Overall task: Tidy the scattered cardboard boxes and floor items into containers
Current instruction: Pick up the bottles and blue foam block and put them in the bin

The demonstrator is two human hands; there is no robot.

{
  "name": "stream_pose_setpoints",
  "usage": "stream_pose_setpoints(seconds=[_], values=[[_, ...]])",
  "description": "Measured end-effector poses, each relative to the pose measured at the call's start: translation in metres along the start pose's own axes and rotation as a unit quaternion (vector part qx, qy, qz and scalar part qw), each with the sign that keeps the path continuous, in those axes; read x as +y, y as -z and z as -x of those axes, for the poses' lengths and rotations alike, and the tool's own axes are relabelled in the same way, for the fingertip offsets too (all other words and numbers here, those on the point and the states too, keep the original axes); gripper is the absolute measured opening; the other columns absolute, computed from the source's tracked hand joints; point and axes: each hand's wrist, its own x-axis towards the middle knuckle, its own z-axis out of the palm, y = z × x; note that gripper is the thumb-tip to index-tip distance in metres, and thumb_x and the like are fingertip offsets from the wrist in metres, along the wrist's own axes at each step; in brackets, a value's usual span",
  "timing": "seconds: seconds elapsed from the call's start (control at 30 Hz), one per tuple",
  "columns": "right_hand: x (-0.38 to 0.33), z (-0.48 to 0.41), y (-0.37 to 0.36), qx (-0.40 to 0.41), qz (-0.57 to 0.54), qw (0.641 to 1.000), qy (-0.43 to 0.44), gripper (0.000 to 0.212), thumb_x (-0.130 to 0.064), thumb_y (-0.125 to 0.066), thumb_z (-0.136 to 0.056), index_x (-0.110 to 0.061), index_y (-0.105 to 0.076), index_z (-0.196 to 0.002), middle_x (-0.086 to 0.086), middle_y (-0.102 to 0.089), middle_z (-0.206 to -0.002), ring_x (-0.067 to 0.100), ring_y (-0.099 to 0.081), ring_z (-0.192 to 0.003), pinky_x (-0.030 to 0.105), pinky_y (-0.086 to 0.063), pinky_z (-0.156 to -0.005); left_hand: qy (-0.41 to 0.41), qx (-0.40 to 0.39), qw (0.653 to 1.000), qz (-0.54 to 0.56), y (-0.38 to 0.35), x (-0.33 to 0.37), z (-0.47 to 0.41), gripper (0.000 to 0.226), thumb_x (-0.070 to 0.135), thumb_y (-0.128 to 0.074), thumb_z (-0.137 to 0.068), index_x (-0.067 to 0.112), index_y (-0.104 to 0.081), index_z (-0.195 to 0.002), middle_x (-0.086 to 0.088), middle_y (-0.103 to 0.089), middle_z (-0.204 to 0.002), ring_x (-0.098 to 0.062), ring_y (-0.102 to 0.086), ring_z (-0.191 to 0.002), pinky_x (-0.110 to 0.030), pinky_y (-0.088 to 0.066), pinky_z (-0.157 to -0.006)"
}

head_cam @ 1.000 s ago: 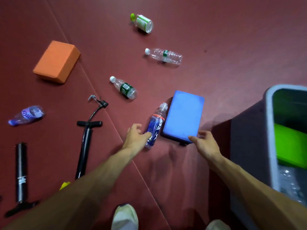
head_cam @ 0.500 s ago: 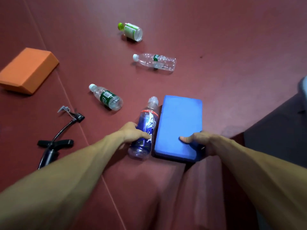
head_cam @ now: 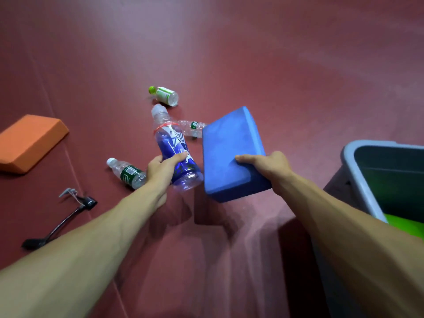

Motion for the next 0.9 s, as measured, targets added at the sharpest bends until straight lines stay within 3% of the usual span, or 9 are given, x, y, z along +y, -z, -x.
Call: stream_pose_setpoints(seconds=[0.2,0.33,0.5,0.6,0.67,0.7,0.77,0.83,0.9], values=[[-0.021,0.021,0.087,0.116,-0.077,0.986,0.090,0.100,-0.081,-0.071,-0.023,-0.020,-0.067,-0.102,0.005,-0.064,-0.110,0.028,-0.063,-0.101,0.044,-0.055,-0.085,-0.057,-0.057,0.995,0.055,-0.059,0.047,0.043,0.026,0.021,-0.074,-0.075,0.013,-0.066,-0.099,-0.007,-0.071,-0.085,-0.019,-0.066,-0.064,-0.029,-0.056,-0.058],[-0.001,0.041,0.159,0.184,-0.142,0.966,0.116,0.107,-0.089,-0.066,-0.028,-0.020,-0.065,-0.110,0.005,-0.065,-0.112,0.021,-0.064,-0.103,0.043,-0.054,-0.090,-0.107,-0.128,0.986,-0.007,-0.116,0.066,0.082,0.028,0.018,-0.075,-0.074,0.014,-0.065,-0.100,-0.004,-0.068,-0.089,-0.017,-0.064,-0.071,-0.028,-0.054,-0.064],[0.062,0.075,0.228,0.257,-0.216,0.941,0.037,0.111,-0.091,-0.066,-0.030,-0.019,-0.062,-0.114,0.005,-0.063,-0.117,0.019,-0.064,-0.103,0.044,-0.052,-0.093,-0.170,-0.246,0.946,-0.128,-0.189,0.084,0.140,0.043,0.013,-0.078,-0.072,0.012,-0.062,-0.112,0.000,-0.067,-0.093,-0.014,-0.061,-0.080,-0.024,-0.052,-0.072],[0.128,0.084,0.244,0.266,-0.253,0.929,-0.038,0.110,-0.087,-0.071,-0.031,-0.016,-0.061,-0.115,0.006,-0.064,-0.115,0.021,-0.065,-0.103,0.045,-0.053,-0.092,-0.243,-0.308,0.887,-0.244,-0.226,0.084,0.164,0.062,0.025,-0.083,-0.064,0.018,-0.060,-0.121,-0.001,-0.064,-0.104,-0.015,-0.062,-0.091,-0.028,-0.051,-0.085],[0.166,0.087,0.244,0.262,-0.284,0.917,-0.096,0.107,-0.082,-0.076,-0.029,-0.013,-0.063,-0.110,0.004,-0.069,-0.106,0.020,-0.068,-0.093,0.043,-0.057,-0.081,-0.297,-0.351,0.828,-0.320,-0.245,0.078,0.178,0.073,0.033,-0.085,-0.058,0.021,-0.058,-0.125,-0.003,-0.060,-0.109,-0.017,-0.059,-0.097,-0.031,-0.048,-0.094],[0.178,0.091,0.241,0.258,-0.311,0.907,-0.117,0.091,-0.074,-0.081,-0.036,-0.013,-0.065,-0.101,0.002,-0.070,-0.095,0.017,-0.069,-0.079,0.036,-0.058,-0.067,-0.321,-0.365,0.799,-0.355,-0.253,0.075,0.184,0.077,0.037,-0.084,-0.055,0.022,-0.058,-0.127,-0.004,-0.059,-0.109,-0.019,-0.058,-0.099,-0.031,-0.047,-0.094],[0.191,0.099,0.236,0.240,-0.364,0.887,-0.152,0.043,-0.046,-0.084,-0.061,-0.015,-0.060,-0.079,-0.001,-0.059,-0.070,0.006,-0.054,-0.044,0.018,-0.040,-0.038,-0.369,-0.390,0.736,-0.412,-0.267,0.068,0.192,0.081,0.046,-0.075,-0.050,0.025,-0.058,-0.127,-0.004,-0.059,-0.103,-0.022,-0.057,-0.097,-0.035,-0.047,-0.091],[0.204,0.093,0.229,0.205,-0.403,0.868,-0.207,0.030,-0.031,-0.077,-0.077,-0.013,-0.053,-0.079,-0.001,-0.048,-0.064,0.002,-0.040,-0.026,0.012,-0.027,-0.030,-0.402,-0.401,0.687,-0.453,-0.277,0.060,0.195,0.073,0.048,-0.072,-0.054,0.027,-0.060,-0.122,-0.001,-0.058,-0.098,-0.023,-0.056,-0.096,-0.037,-0.047,-0.087],[0.208,0.087,0.224,0.194,-0.450,0.841,-0.231,0.033,-0.033,-0.073,-0.081,-0.010,-0.054,-0.095,0.005,-0.055,-0.074,0.011,-0.052,-0.035,0.015,-0.035,-0.032,-0.429,-0.405,0.660,-0.465,-0.287,0.053,0.194,0.061,0.047,-0.071,-0.057,0.025,-0.063,-0.114,0.001,-0.059,-0.095,-0.021,-0.055,-0.093,-0.038,-0.048,-0.084]])
